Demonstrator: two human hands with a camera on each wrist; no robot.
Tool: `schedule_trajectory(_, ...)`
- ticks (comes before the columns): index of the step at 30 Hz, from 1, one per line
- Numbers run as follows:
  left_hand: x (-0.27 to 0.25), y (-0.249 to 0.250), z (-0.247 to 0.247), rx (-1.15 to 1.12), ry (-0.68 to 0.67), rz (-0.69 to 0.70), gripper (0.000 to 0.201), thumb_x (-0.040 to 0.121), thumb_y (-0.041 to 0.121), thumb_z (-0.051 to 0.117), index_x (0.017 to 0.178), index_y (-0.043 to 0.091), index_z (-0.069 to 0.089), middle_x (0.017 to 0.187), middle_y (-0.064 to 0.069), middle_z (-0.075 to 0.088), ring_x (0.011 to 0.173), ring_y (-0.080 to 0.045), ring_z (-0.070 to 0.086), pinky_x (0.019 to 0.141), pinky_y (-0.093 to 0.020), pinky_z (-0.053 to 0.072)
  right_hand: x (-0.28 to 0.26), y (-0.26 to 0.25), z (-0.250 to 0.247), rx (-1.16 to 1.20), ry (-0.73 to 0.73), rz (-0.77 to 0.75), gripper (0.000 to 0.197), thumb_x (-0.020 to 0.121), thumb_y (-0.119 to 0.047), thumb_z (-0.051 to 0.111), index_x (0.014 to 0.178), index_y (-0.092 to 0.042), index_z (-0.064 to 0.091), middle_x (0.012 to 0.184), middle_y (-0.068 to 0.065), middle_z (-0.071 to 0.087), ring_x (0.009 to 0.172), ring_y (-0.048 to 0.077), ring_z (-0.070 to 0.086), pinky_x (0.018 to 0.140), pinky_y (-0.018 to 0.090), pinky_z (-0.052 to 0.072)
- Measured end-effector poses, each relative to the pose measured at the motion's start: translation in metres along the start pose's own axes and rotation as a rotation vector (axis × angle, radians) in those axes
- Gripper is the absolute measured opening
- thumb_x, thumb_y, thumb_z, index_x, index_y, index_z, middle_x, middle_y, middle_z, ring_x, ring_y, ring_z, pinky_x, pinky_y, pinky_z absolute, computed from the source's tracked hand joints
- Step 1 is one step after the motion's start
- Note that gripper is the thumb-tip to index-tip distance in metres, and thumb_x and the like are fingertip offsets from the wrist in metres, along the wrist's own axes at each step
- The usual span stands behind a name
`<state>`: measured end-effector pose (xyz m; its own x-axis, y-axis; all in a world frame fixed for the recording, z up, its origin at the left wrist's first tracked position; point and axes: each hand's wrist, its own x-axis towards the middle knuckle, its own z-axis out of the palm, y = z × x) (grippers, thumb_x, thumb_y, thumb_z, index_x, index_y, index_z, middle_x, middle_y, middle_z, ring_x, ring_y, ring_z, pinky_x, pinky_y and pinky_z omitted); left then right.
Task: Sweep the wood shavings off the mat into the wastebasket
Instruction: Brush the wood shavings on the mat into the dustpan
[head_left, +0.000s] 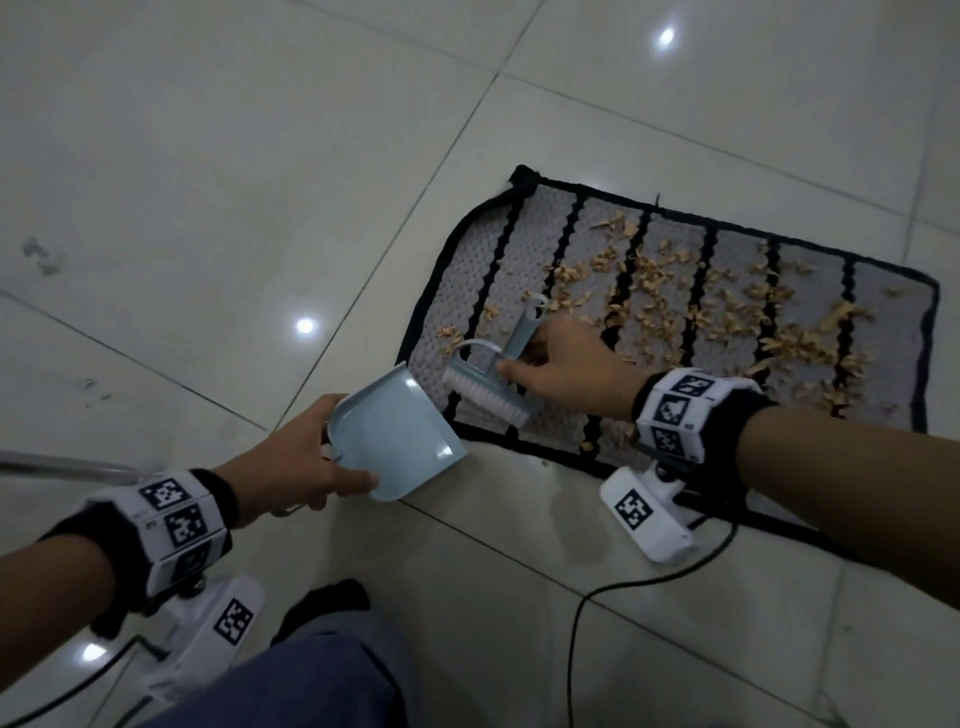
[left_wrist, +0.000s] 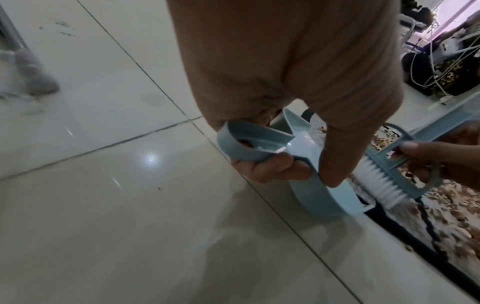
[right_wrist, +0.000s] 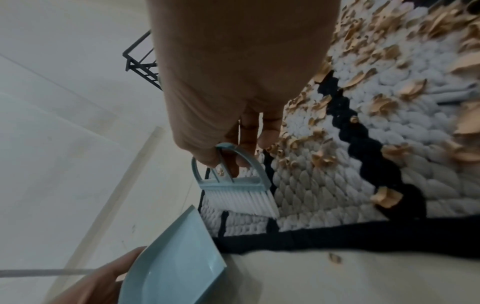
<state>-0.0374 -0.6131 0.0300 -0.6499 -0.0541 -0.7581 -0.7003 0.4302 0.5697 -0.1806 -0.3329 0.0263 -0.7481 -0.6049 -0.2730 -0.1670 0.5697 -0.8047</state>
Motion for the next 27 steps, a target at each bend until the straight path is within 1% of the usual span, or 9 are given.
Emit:
schedule_trajectory(3,0.0,0.001,0.007,-0.021,0.002,-0.006,0.089,0.047,0.039,0.089,0.122,0.049,0.042,0.11,-0.008,0.061,0.077,-0.046,0.063,0.064,-0.044,0.047,0.002,0.01,-0.005,-0.011,0.042,0.044,0.035,0.091,-0.022,0.062,0.074,0.009,0.06,0.067,0.028,0.06,0.057,0.043,0.054,0.047,0.042,0.047)
schedule_trajectory(5,-0.002,0.002,0.009,-0.04,0.0,-0.004,0.086,0.051,0.034,0.091,0.12,0.048,0.042,0.111,-0.007,0.06,0.069,-0.036,0.06,0.063,-0.043,0.047,-0.001,0.017,-0.02,-0.014,0.133,0.08,0.039,0.09,-0.022,0.063,0.069,0.01,0.057,0.065,0.028,0.059,0.053,0.041,0.052,0.047,0.042,0.047)
schedule_trajectory(9,-0.005,0.005,0.011,-0.046,0.031,-0.006,0.092,0.062,0.024,0.093,0.13,0.043,0.034,0.111,-0.006,0.058,0.06,-0.024,0.054,0.054,-0.035,0.044,-0.007,0.021,-0.036,0.021,0.283,0.072,0.038,0.089,-0.028,0.064,0.074,0.006,0.061,0.067,0.018,0.066,0.061,0.036,0.062,0.051,0.047,0.055)
schedule_trajectory(11,-0.008,0.008,0.011,-0.037,0.03,-0.003,0.1,0.059,0.025,0.094,0.132,0.046,0.028,0.111,-0.005,0.057,0.058,-0.021,0.053,0.048,-0.031,0.043,-0.002,0.01,-0.028,0.073,0.29,0.032,0.04,0.09,-0.029,0.063,0.075,0.009,0.06,0.068,0.018,0.066,0.059,0.035,0.061,0.052,0.045,0.055)
schedule_trajectory(13,-0.01,0.009,0.011,-0.033,0.018,0.012,0.11,0.058,0.02,0.095,0.137,0.046,0.022,0.117,-0.002,0.053,0.058,-0.017,0.054,0.045,-0.028,0.044,0.009,-0.001,-0.011,0.096,0.243,0.009,0.041,0.09,-0.028,0.062,0.078,0.011,0.061,0.071,0.023,0.066,0.064,0.041,0.062,0.053,0.05,0.054)
schedule_trajectory(17,-0.013,0.014,0.015,-0.018,0.014,0.047,0.125,0.059,0.011,0.094,0.145,0.044,0.01,0.125,0.003,0.045,0.064,-0.015,0.054,0.041,-0.022,0.044,0.03,-0.016,0.023,0.106,0.235,0.018,0.038,0.089,-0.027,0.062,0.075,0.008,0.067,0.07,0.021,0.069,0.064,0.038,0.065,0.054,0.052,0.054)
schedule_trajectory(22,-0.011,0.016,0.02,0.012,-0.006,0.156,0.124,0.056,0.01,0.095,0.146,0.037,0.014,0.124,0.014,0.043,0.092,-0.007,0.053,0.054,-0.014,0.05,0.024,0.002,0.02,0.109,0.366,0.169,0.04,0.086,-0.024,0.067,0.06,0.004,0.059,0.059,0.02,0.064,0.051,0.026,0.058,0.047,0.042,0.051)
schedule_trajectory(25,-0.007,0.019,0.019,-0.011,-0.027,0.186,0.123,0.057,0.009,0.094,0.147,0.036,0.014,0.124,0.019,0.042,0.105,0.002,0.05,0.069,-0.01,0.052,0.002,0.022,0.0,0.138,0.506,0.258,0.032,0.084,-0.017,0.069,0.061,0.005,0.061,0.059,0.015,0.065,0.052,0.031,0.061,0.047,0.038,0.052)
schedule_trajectory(27,-0.003,0.021,0.016,0.011,-0.048,0.192,0.125,0.056,0.013,0.095,0.147,0.038,0.013,0.125,0.021,0.042,0.107,0.005,0.049,0.073,-0.009,0.051,-0.014,0.028,-0.01,0.158,0.58,0.277,0.033,0.084,-0.015,0.069,0.062,0.008,0.06,0.057,0.016,0.063,0.048,0.034,0.056,0.047,0.04,0.051)
